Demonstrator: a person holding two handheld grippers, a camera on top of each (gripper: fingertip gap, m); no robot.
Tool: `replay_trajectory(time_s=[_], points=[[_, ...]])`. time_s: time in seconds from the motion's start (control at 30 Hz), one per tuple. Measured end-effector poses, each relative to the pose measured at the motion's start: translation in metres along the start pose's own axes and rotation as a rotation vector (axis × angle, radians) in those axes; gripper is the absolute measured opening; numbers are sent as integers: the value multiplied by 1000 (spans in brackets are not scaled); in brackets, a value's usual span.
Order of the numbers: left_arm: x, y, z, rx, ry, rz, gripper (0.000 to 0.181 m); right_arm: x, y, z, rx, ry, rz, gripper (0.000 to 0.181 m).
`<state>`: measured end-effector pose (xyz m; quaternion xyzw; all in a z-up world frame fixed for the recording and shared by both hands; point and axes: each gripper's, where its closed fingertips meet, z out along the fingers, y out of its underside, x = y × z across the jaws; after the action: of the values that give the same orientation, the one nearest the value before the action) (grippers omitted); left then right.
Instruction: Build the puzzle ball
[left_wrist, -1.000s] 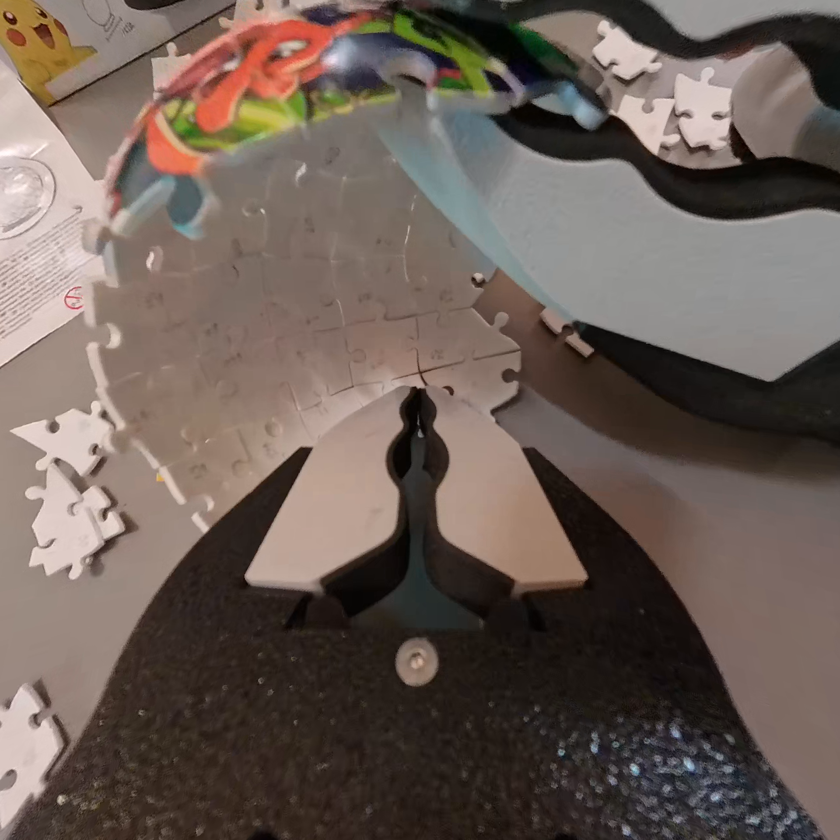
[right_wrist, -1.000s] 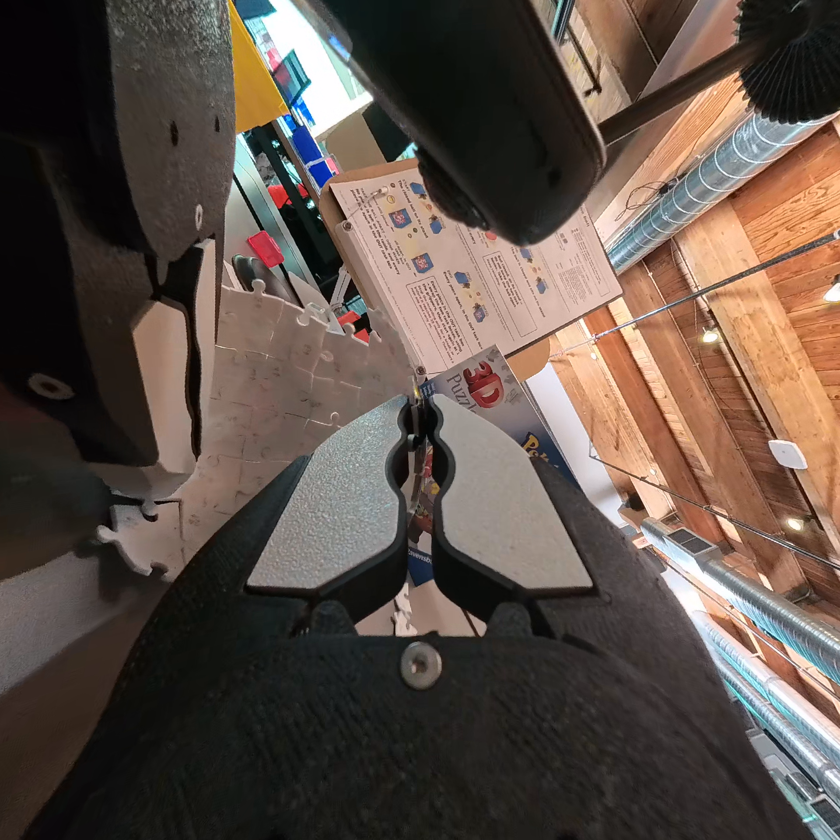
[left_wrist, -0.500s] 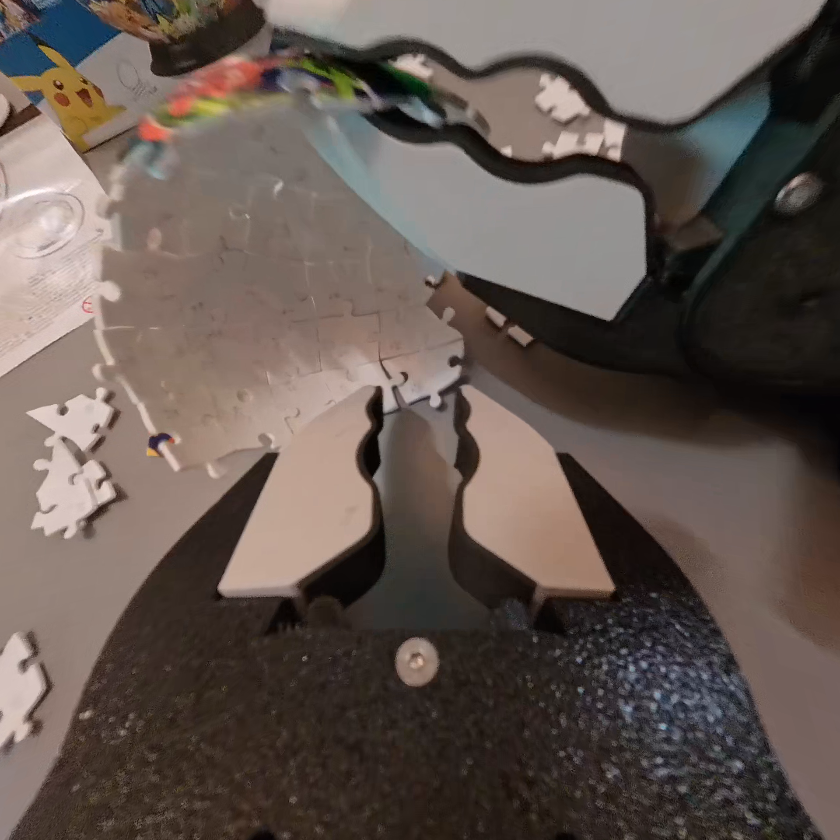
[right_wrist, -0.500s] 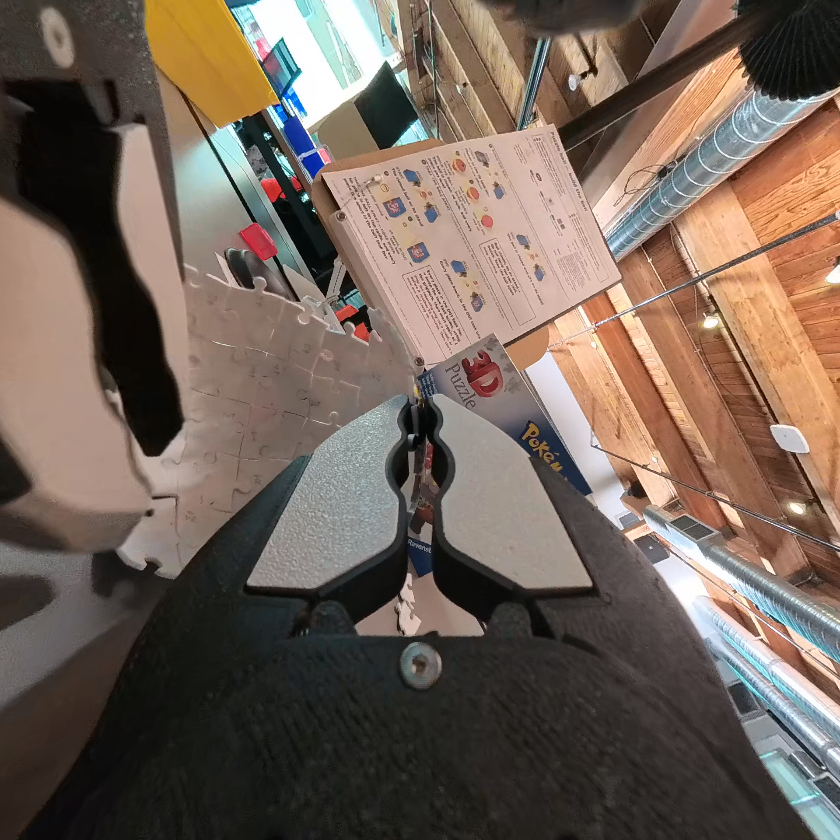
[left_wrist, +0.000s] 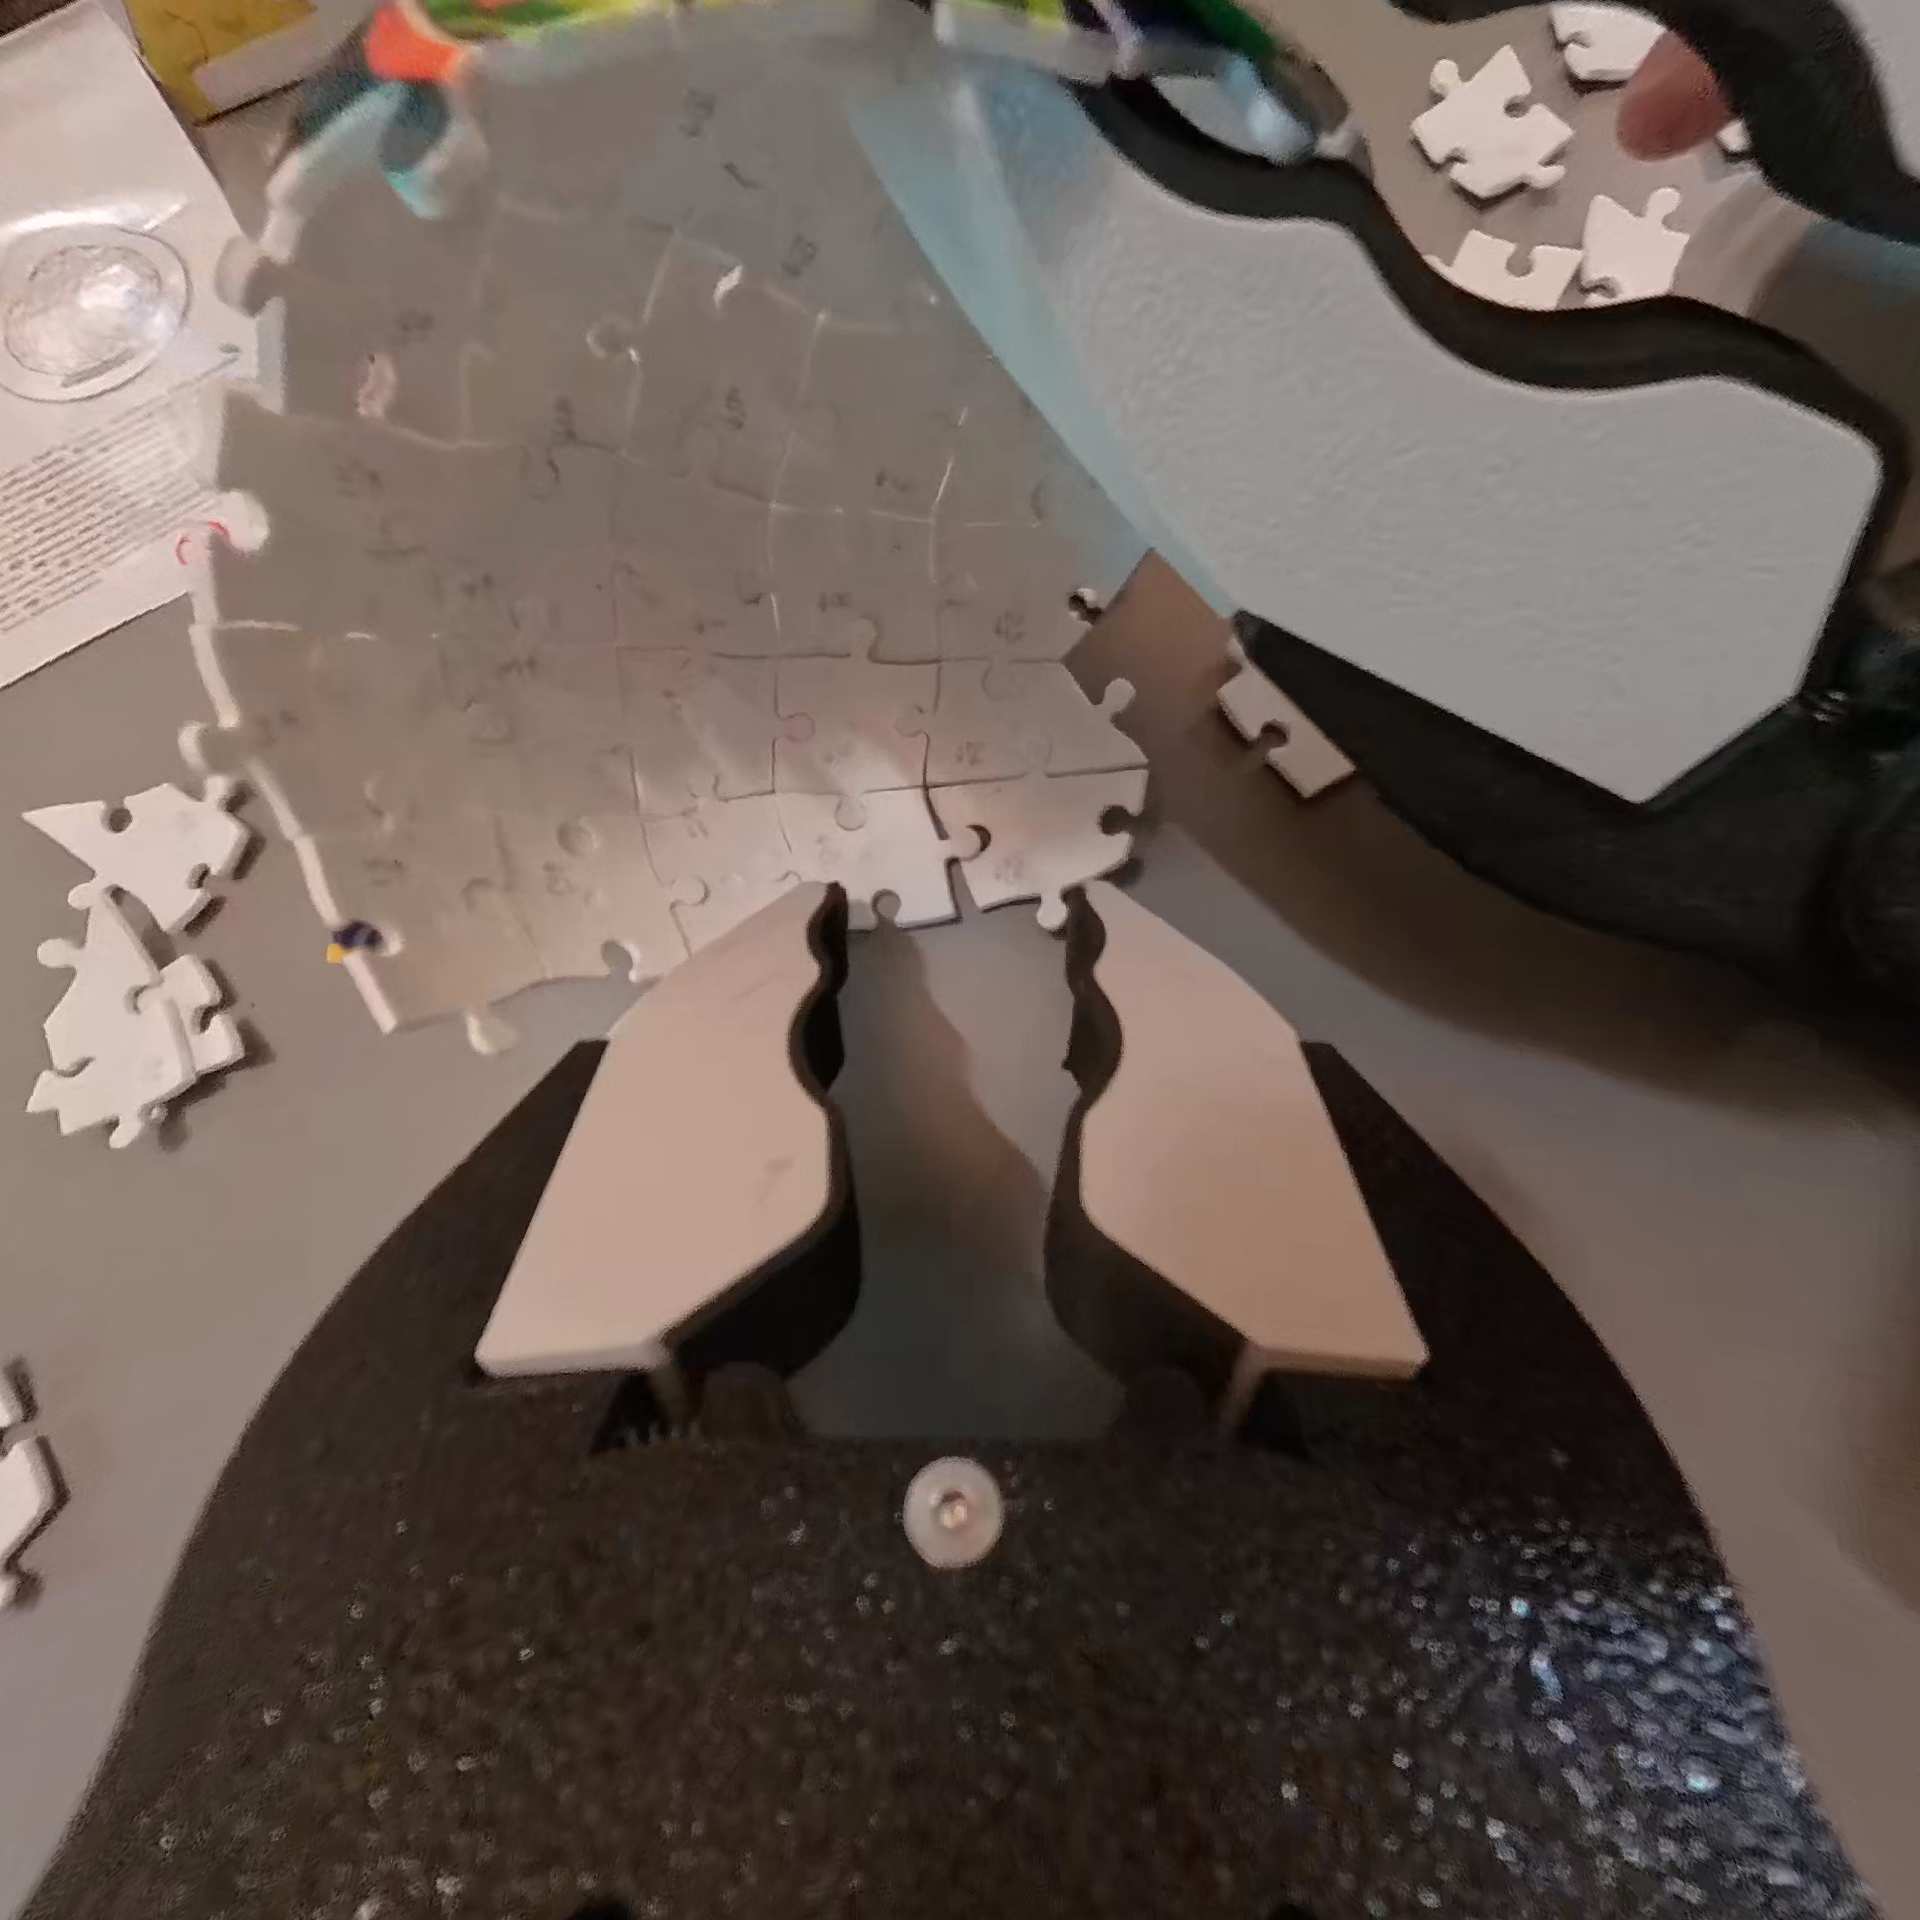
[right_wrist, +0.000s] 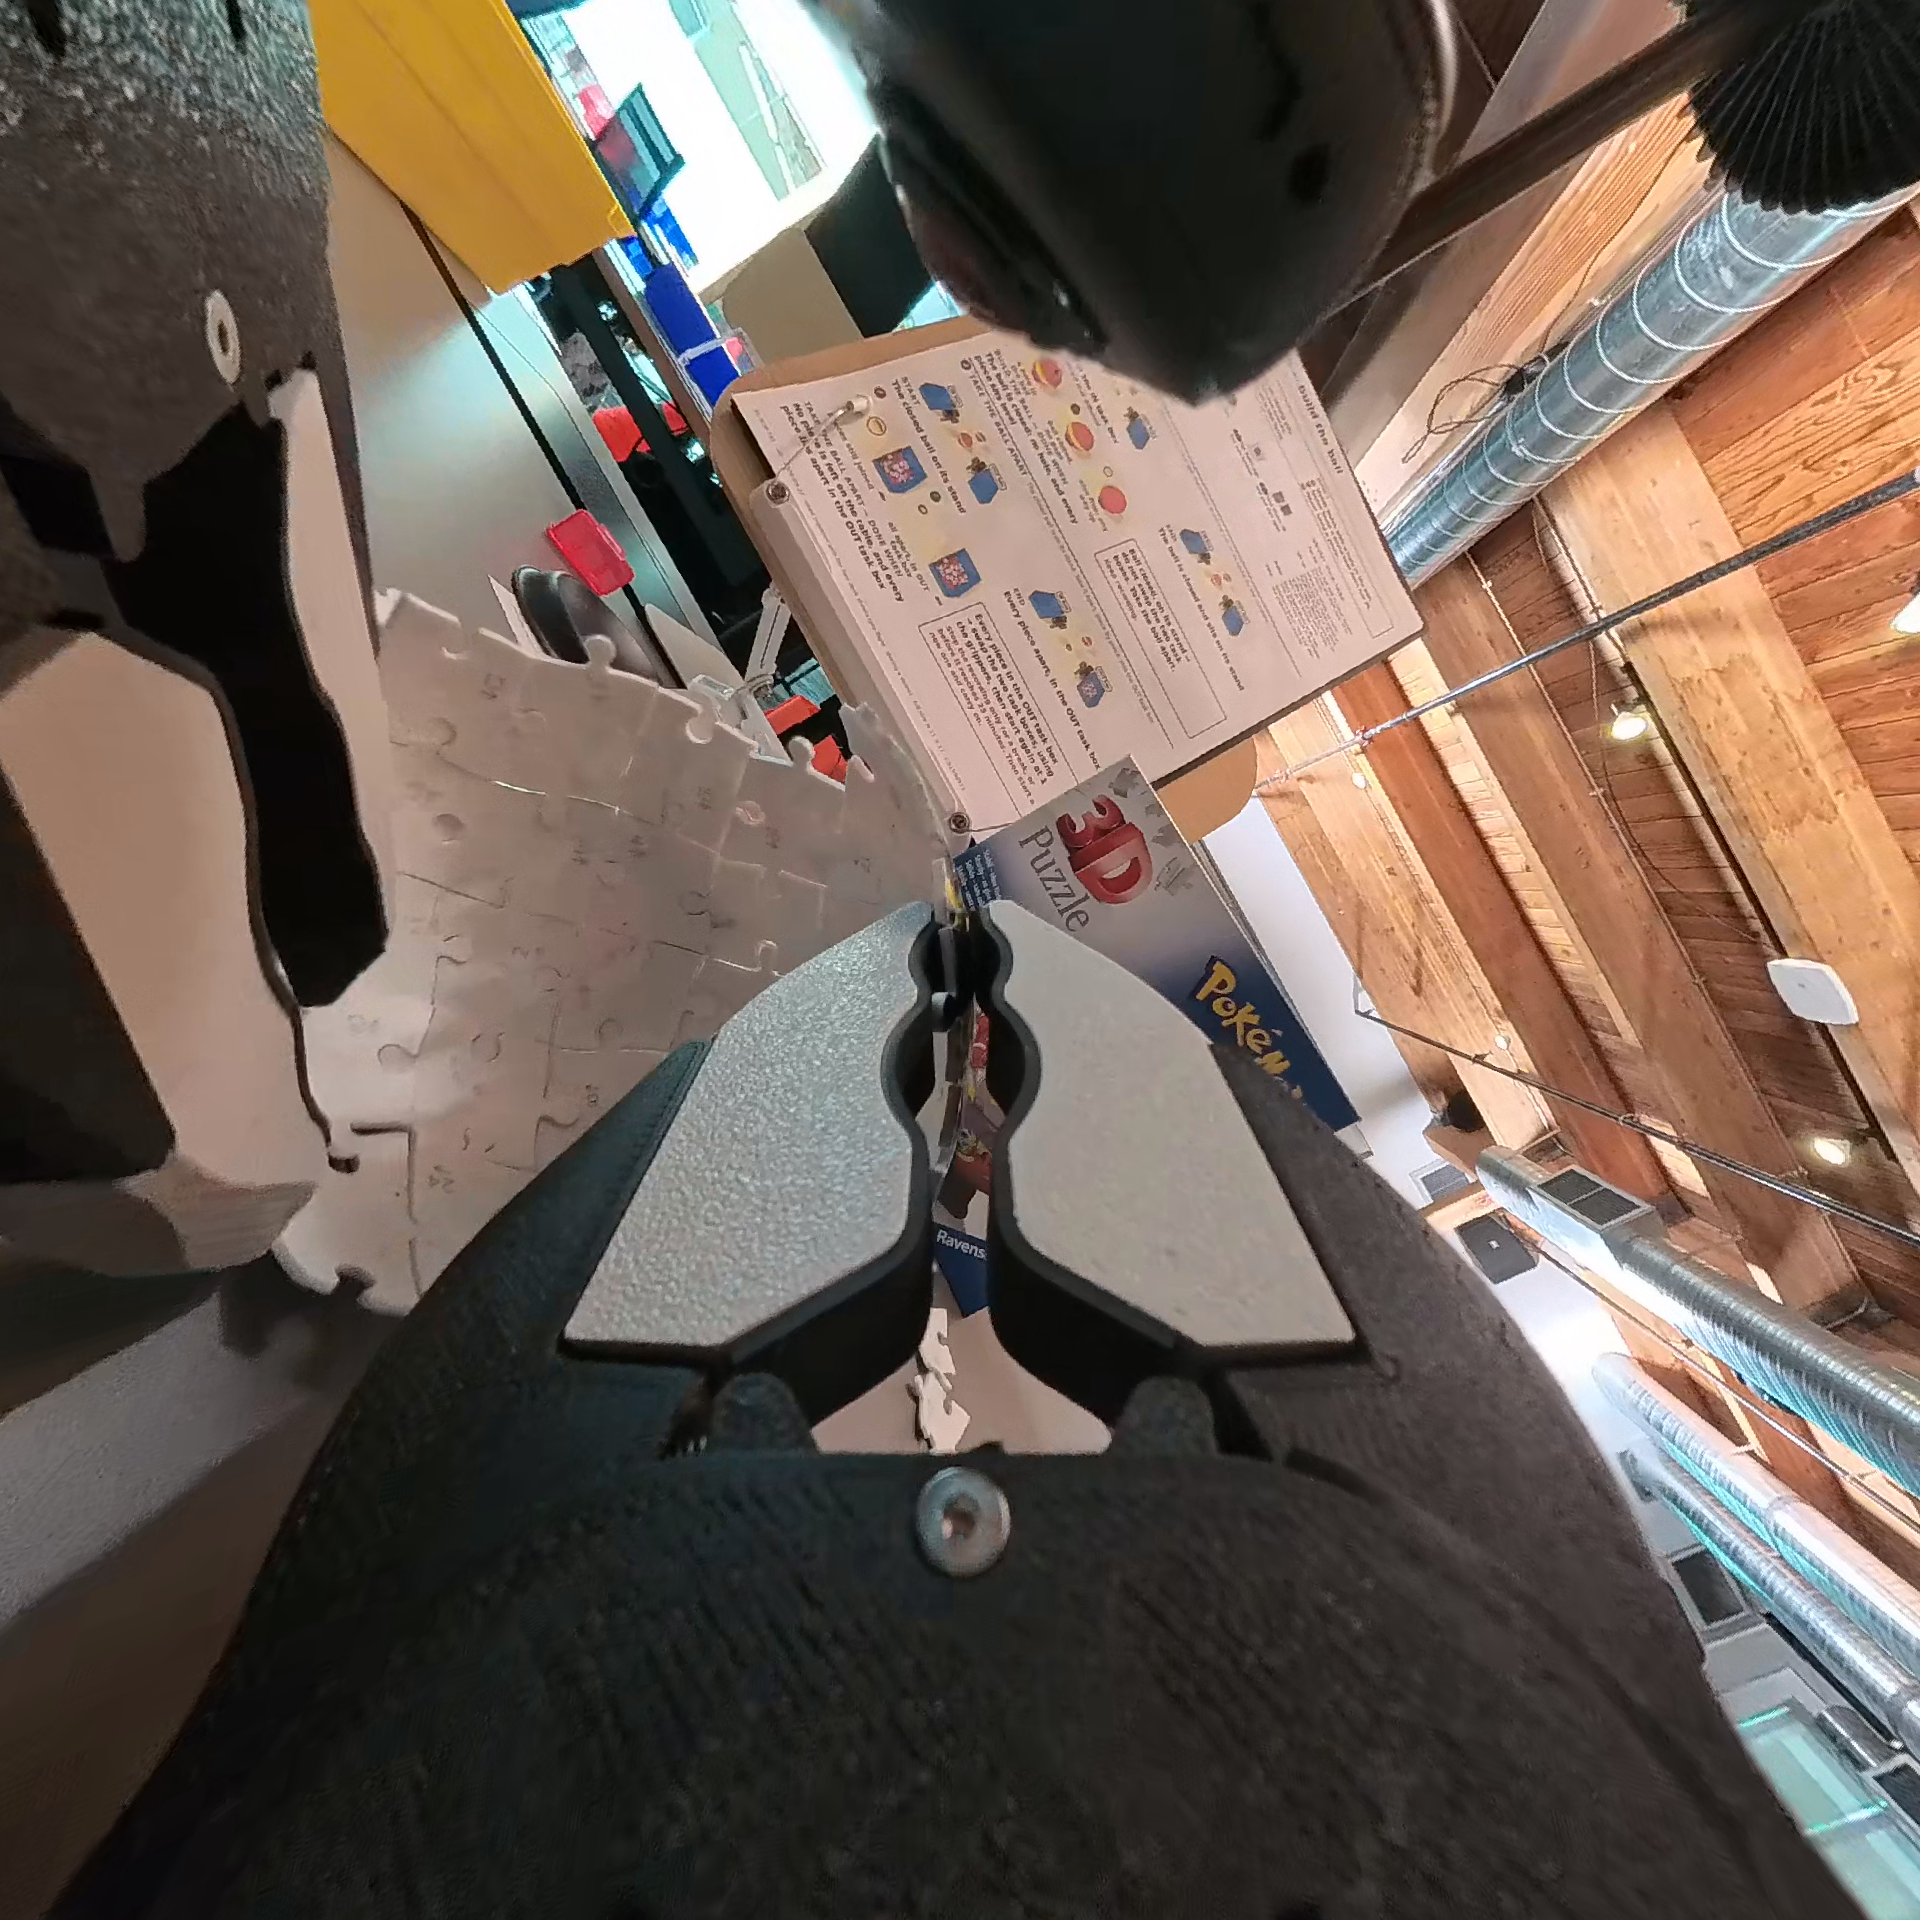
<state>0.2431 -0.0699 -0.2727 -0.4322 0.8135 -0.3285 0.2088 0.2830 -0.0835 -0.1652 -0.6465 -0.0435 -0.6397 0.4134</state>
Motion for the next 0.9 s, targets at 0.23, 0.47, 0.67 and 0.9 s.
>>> replay_trajectory(time_s=[0.23,0.47,0.67,0.9], points=[[3,-1,-1,11,7,26,33,-1,1,1,-4,-4,-3,5],[18,-10,-3,88,42,412,27,-1,3,1,-9,-5,13,5],[12,-13,-1,112,-6,597,19,0,5,1,-12,-5,26,5],[4,-10,1,113,-57,681,0,1,6,1,-9,-3,40,5]])
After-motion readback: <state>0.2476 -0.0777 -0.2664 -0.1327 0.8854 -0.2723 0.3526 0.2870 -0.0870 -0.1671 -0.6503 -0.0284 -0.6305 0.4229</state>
